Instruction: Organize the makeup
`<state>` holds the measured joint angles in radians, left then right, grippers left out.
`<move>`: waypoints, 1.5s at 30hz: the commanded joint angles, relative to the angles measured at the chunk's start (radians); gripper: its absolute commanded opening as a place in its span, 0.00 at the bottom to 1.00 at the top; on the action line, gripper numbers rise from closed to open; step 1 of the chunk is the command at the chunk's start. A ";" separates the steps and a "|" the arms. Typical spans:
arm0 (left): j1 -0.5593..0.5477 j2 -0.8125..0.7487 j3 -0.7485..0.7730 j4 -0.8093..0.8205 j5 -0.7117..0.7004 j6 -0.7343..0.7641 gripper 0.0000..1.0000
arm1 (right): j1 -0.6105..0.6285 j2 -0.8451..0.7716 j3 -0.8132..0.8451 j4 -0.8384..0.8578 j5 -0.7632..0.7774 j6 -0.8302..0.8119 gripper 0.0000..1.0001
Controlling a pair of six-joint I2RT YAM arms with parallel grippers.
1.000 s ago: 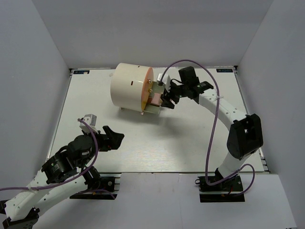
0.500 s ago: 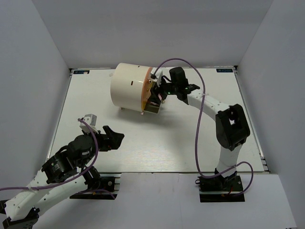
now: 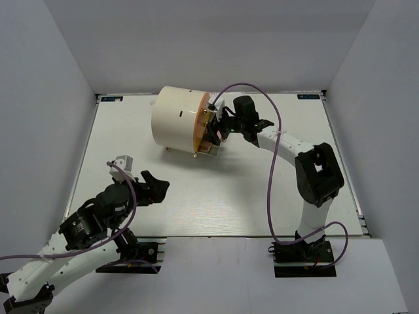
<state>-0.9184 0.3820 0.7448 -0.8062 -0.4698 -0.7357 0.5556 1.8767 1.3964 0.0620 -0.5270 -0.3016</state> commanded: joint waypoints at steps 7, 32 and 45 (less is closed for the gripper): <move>0.013 0.328 0.155 0.152 -0.148 0.120 0.59 | -0.042 -0.200 -0.088 0.041 0.087 0.076 0.10; 0.640 1.288 1.033 0.272 0.263 0.231 0.95 | -0.247 -0.121 -0.102 -0.145 0.127 0.263 0.00; 0.782 1.333 0.938 0.363 0.559 0.213 0.97 | -0.192 0.206 0.254 -0.257 0.122 0.323 0.00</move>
<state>-0.1562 1.7378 1.7042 -0.4881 -0.0368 -0.5156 0.3389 2.0541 1.5681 -0.1627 -0.3725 -0.0170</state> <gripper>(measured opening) 0.970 0.014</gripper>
